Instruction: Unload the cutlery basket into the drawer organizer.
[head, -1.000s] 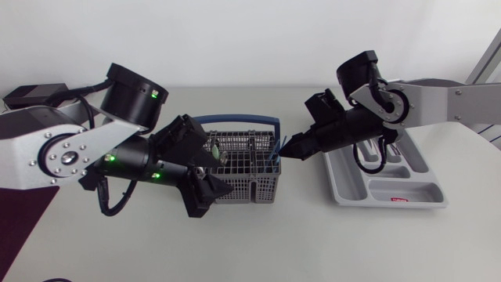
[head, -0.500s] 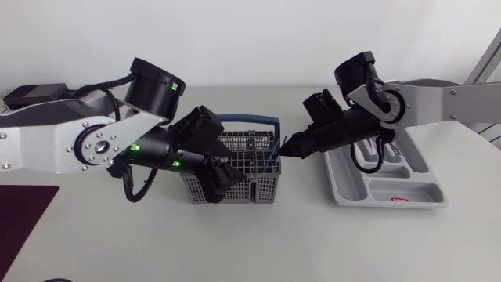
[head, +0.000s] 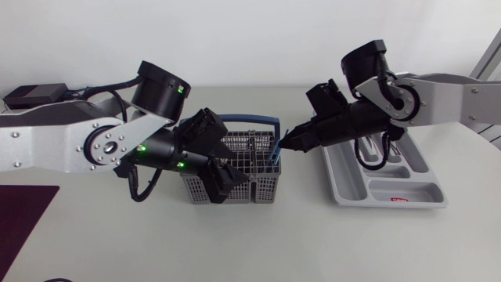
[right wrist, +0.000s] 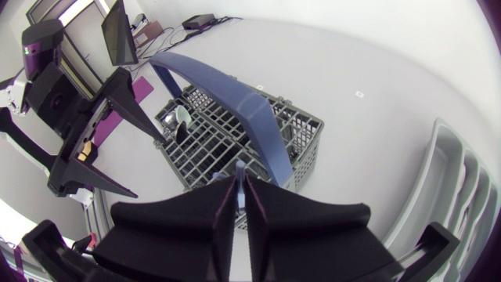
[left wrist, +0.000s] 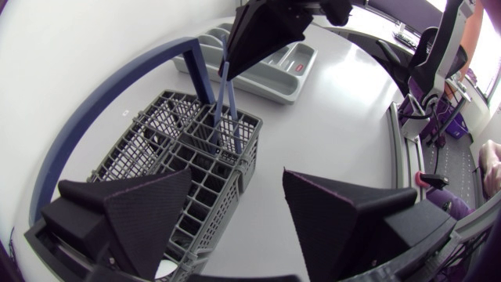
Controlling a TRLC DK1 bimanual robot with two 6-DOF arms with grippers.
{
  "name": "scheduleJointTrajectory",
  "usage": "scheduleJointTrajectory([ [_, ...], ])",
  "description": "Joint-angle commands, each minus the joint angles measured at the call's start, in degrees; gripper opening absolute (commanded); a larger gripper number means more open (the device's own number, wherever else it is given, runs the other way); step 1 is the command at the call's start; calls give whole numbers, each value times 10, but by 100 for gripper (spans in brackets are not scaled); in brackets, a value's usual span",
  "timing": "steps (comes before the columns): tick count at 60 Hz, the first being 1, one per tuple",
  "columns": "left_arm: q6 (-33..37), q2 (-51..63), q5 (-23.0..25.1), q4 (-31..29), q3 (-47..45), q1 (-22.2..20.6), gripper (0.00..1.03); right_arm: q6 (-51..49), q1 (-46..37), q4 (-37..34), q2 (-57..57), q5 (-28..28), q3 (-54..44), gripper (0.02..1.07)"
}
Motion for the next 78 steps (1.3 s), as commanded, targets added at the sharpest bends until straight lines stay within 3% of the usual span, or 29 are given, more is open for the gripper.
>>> scheduleJointTrajectory([
  [1, 2, 12, 3, 6, 15, -4, 92, 13, 10, 0, -32, 7, -17, 12],
  [26, 3, 11, -1, 7, 15, -5, 92, 0, 12, -53, -139, 65, 2, 13],
  [37, 5, 11, -2, 7, 14, -5, 92, -17, -12, -119, -185, 60, 45, 13],
  [44, 5, 11, -3, 6, 15, -5, 92, -42, -70, -192, -192, 20, 91, 13],
  [62, 6, 10, -10, 3, 16, -5, 92, -146, -210, -329, -117, -15, 146, 13],
  [78, 3, 17, -33, 11, 26, -16, 92, -182, -273, -351, -16, 21, 146, 13],
])
